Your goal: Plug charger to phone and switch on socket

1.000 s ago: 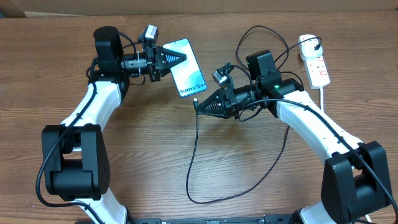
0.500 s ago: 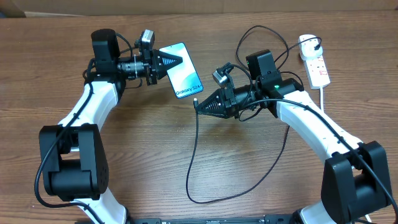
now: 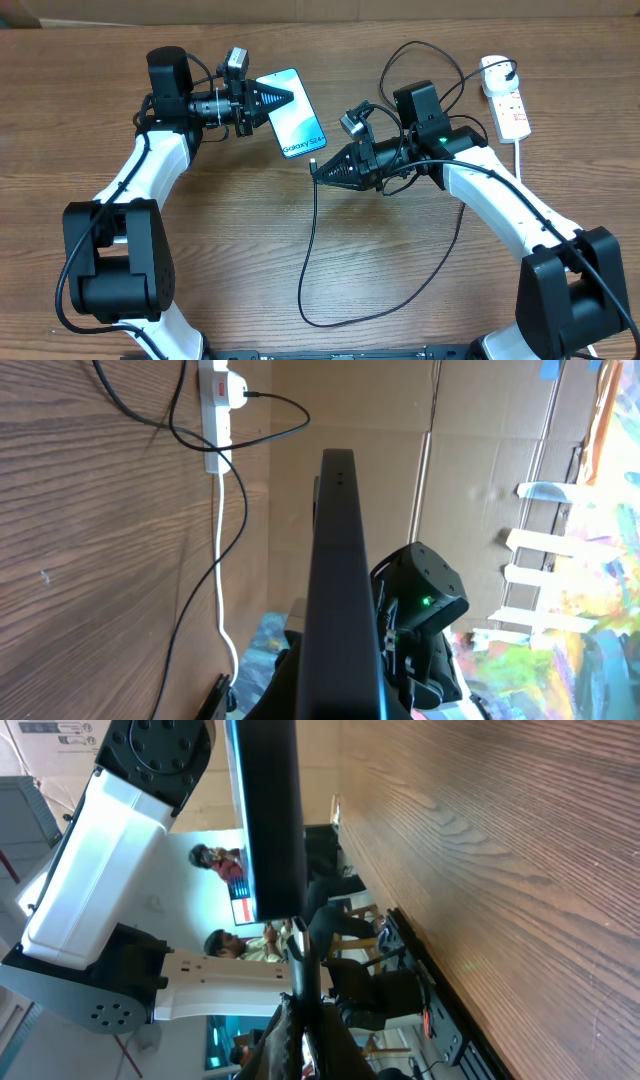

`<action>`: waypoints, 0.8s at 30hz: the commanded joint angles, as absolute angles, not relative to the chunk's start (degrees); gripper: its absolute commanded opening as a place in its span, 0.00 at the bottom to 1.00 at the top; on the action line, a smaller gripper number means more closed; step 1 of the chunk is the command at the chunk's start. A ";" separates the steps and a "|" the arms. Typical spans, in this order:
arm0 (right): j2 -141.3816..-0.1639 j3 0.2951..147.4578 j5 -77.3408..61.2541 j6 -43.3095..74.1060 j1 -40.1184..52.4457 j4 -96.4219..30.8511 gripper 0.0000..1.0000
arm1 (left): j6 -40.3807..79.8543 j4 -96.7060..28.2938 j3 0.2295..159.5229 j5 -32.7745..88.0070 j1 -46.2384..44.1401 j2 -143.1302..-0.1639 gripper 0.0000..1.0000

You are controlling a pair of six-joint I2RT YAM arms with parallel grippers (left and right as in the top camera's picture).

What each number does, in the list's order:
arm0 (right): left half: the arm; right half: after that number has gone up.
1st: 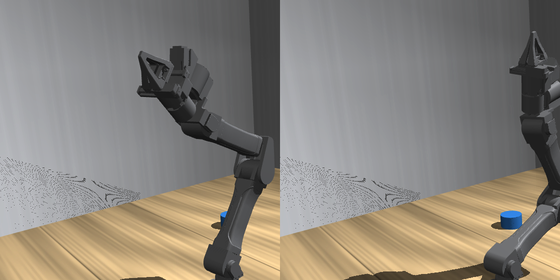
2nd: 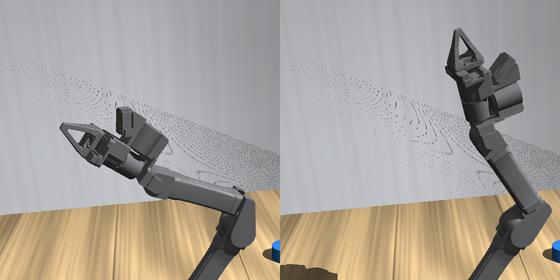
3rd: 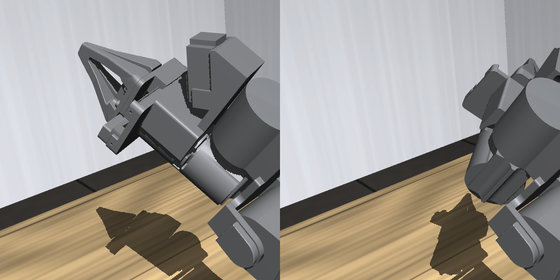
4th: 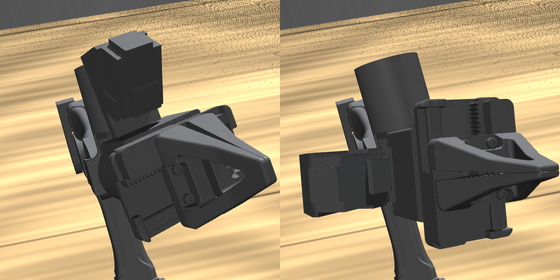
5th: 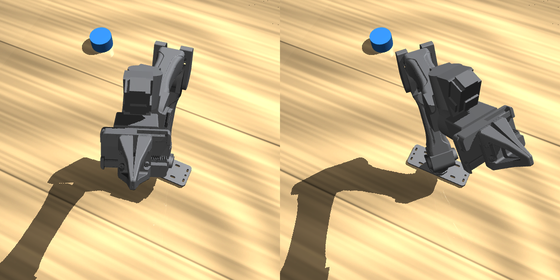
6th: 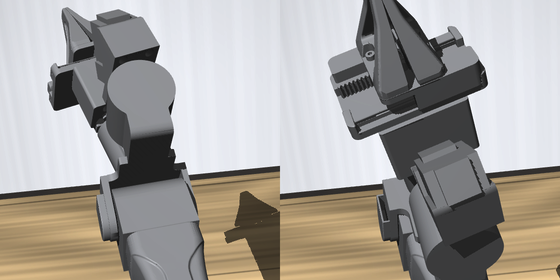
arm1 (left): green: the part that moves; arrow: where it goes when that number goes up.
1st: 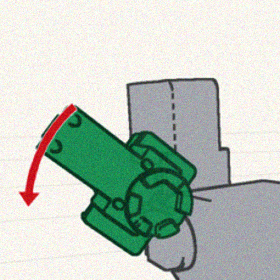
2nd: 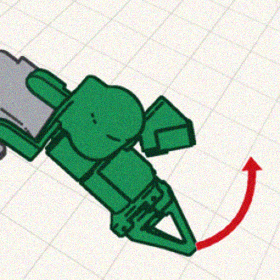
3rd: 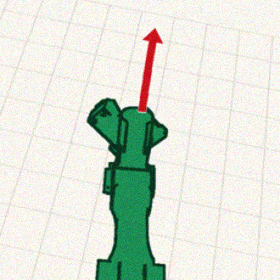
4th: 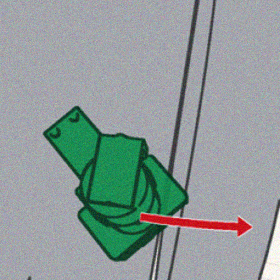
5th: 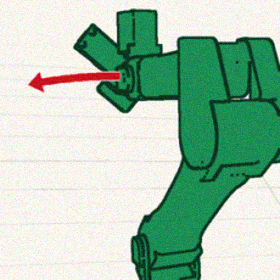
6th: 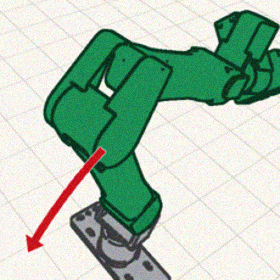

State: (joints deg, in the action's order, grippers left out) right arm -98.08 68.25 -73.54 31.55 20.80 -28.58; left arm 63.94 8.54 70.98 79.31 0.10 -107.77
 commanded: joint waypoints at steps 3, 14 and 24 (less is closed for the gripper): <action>-96.38 68.86 -73.34 31.94 21.54 -28.36 0.04 | 61.67 7.81 72.90 80.99 -0.08 -107.57 0.04; -96.38 71.75 -73.30 33.23 21.54 -29.21 0.04 | 61.23 7.29 72.90 81.01 -0.03 -107.57 0.04; -96.38 71.75 -71.50 33.23 23.16 -29.23 0.04 | 61.28 7.27 72.90 81.08 -0.03 -107.57 0.04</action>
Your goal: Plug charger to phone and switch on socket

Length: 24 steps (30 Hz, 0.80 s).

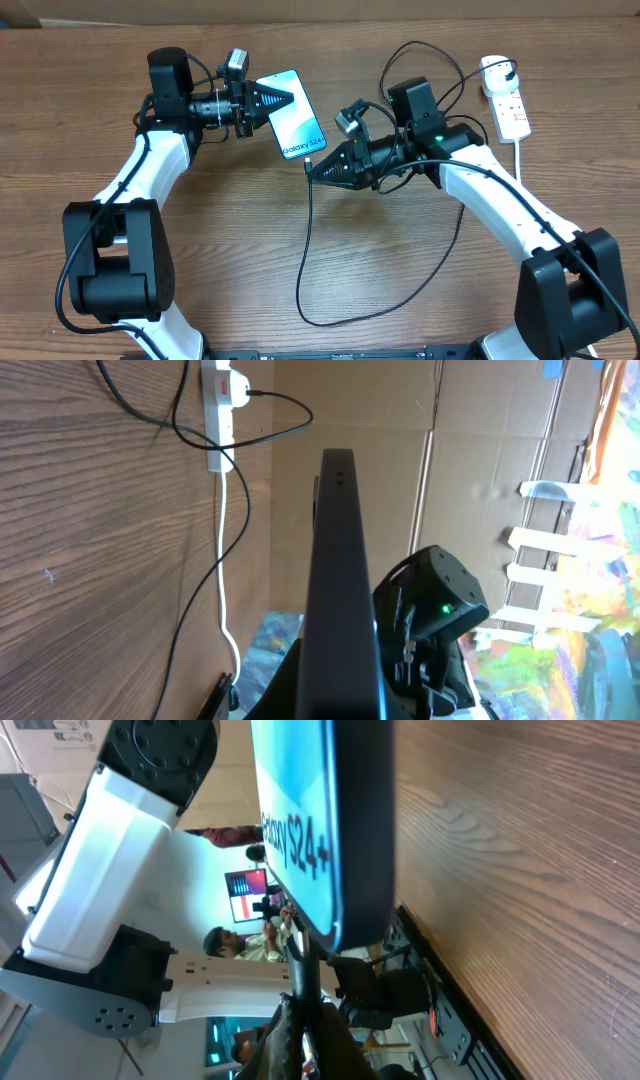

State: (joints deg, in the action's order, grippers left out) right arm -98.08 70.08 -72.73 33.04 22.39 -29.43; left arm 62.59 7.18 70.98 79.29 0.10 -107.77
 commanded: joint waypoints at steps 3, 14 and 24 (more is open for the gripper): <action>-96.38 71.75 -70.59 33.23 23.20 -29.23 0.04 | 61.25 7.29 72.90 81.62 -0.03 -107.57 0.04; -96.38 71.77 -70.57 33.26 23.18 -29.21 0.04 | 61.23 7.29 72.90 82.08 -0.03 -107.57 0.04; -96.38 72.16 -70.52 33.23 23.07 -29.23 0.04 | 61.23 7.29 72.90 82.06 -0.01 -107.57 0.04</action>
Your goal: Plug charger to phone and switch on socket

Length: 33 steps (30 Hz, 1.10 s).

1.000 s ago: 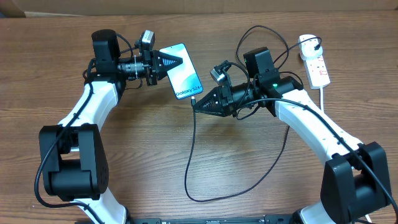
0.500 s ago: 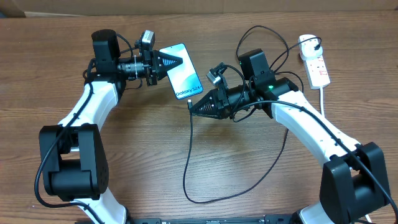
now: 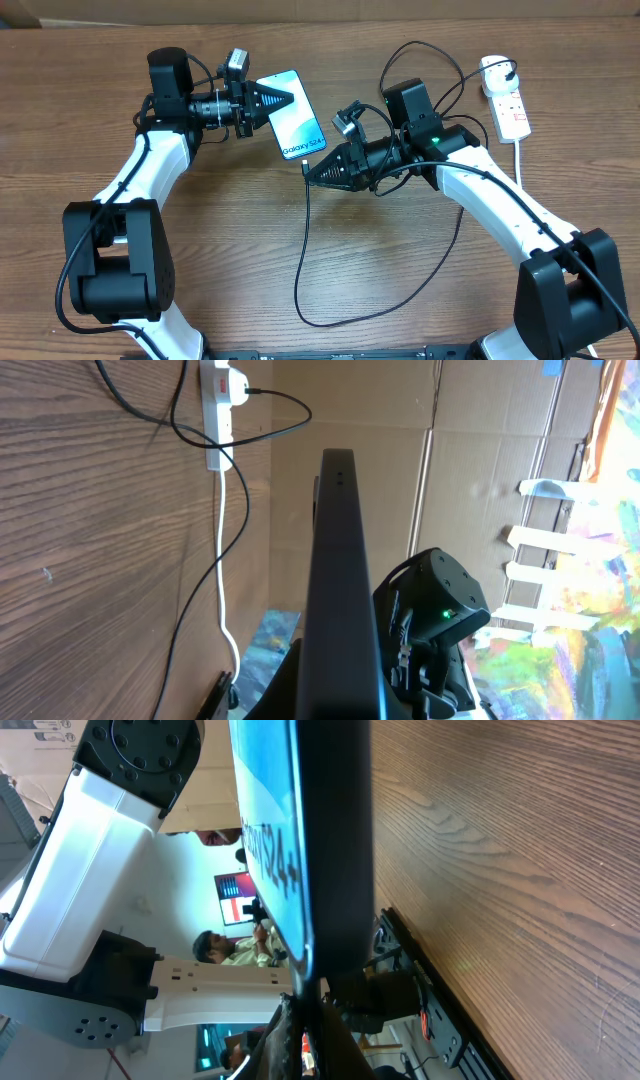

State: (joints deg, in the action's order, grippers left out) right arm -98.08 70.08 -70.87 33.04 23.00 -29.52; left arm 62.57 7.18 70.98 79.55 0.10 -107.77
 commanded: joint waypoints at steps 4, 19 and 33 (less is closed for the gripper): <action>-96.38 72.69 -70.52 33.23 22.59 -29.52 0.04 | 61.23 7.29 72.90 81.60 -0.01 -107.57 0.04; -96.38 72.84 -70.59 31.68 21.85 -32.08 0.04 | 61.25 7.29 72.90 81.47 -0.01 -107.57 0.04; -96.38 72.84 -70.59 31.48 22.02 -32.27 0.04 | 61.25 7.29 72.90 80.77 -0.03 -107.57 0.04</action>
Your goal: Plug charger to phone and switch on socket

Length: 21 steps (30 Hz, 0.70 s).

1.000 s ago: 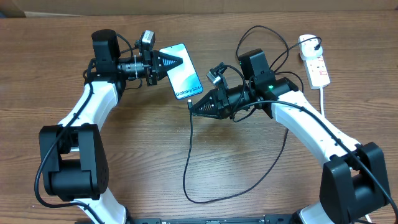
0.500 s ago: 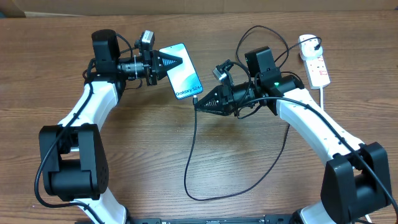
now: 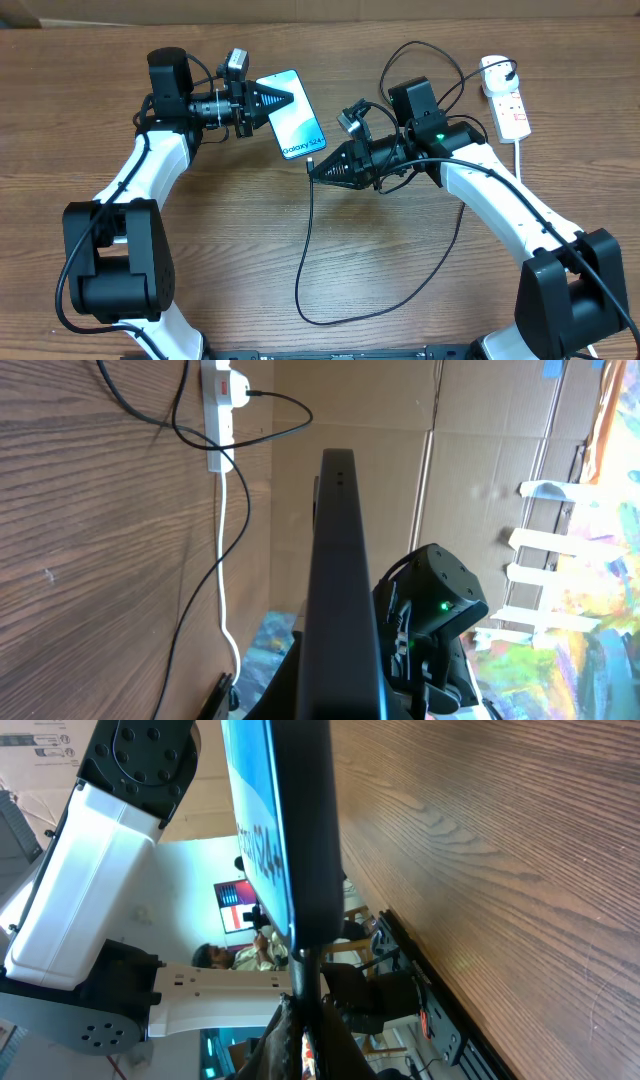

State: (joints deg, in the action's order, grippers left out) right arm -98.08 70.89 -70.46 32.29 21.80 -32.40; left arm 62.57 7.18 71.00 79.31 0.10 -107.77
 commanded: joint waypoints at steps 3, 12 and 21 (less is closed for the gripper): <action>-96.38 72.84 -70.63 31.51 22.00 -32.25 0.04 | 61.25 7.27 72.90 80.84 -0.03 -107.59 0.04; -96.38 72.84 -73.60 31.51 22.06 -31.40 0.04 | 61.25 7.27 72.88 80.79 -0.03 -107.57 0.04; -96.38 72.88 -72.49 31.53 22.06 -31.16 0.04 | 61.21 5.74 72.88 80.82 -0.03 -107.57 0.04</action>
